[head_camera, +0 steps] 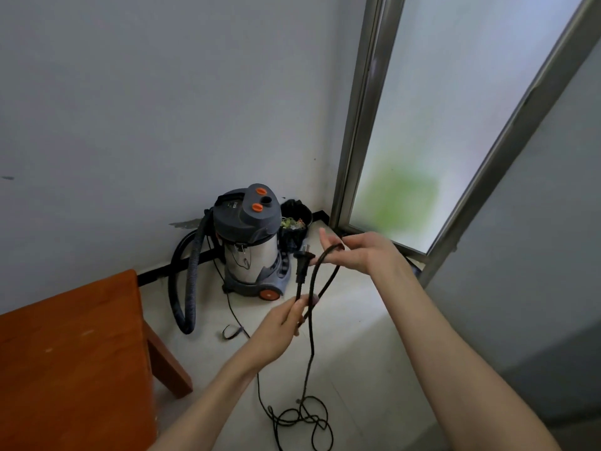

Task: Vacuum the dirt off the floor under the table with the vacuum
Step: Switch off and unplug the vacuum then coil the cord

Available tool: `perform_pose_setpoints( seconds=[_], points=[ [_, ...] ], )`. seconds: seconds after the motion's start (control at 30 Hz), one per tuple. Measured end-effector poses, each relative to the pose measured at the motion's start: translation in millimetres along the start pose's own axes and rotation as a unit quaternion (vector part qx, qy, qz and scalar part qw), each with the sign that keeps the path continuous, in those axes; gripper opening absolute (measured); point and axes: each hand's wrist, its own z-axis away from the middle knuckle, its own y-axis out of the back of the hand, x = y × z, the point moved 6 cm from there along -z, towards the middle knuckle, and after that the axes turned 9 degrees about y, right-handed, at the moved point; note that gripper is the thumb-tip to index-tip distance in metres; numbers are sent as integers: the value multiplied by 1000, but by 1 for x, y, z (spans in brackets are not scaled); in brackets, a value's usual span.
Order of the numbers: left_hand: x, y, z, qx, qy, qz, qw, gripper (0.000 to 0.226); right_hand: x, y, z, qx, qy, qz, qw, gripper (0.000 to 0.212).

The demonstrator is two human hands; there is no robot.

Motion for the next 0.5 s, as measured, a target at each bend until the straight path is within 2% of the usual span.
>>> perform_pose_setpoints(
  seconds=[0.07, 0.17, 0.23, 0.27, 0.33, 0.37, 0.43, 0.5],
  points=[
    [8, -4, -2, -28, -10, -4, 1000, 31, -3, -13, -1, -16, 13, -24, 999, 23],
    [18, 7, -9, 3, -20, 41, 999, 34, 0, -23, 0, -49, 40, -36, 997, 19],
    [22, 26, -17, 47, -13, 124, 991, 34, 6, -11, -1, -74, 94, 79, 990, 19],
    [25, 36, -20, 62, -8, 169, 984, 33, 8, 1, -3, -75, 148, 185, 969, 19],
    [39, 55, -27, 65, -6, 284, 957, 33, 21, 23, -2, -101, 241, 380, 887, 18],
    [50, 64, -31, 56, -15, 351, 934, 34, 36, 30, 0, -141, 244, 459, 843, 17],
    [76, 80, -36, 40, -40, 448, 892, 36, 73, 38, -2, -237, 184, 584, 755, 24],
    [97, 96, -39, 37, -60, 478, 876, 38, 98, 39, -11, -278, 137, 639, 704, 29]
  ],
)
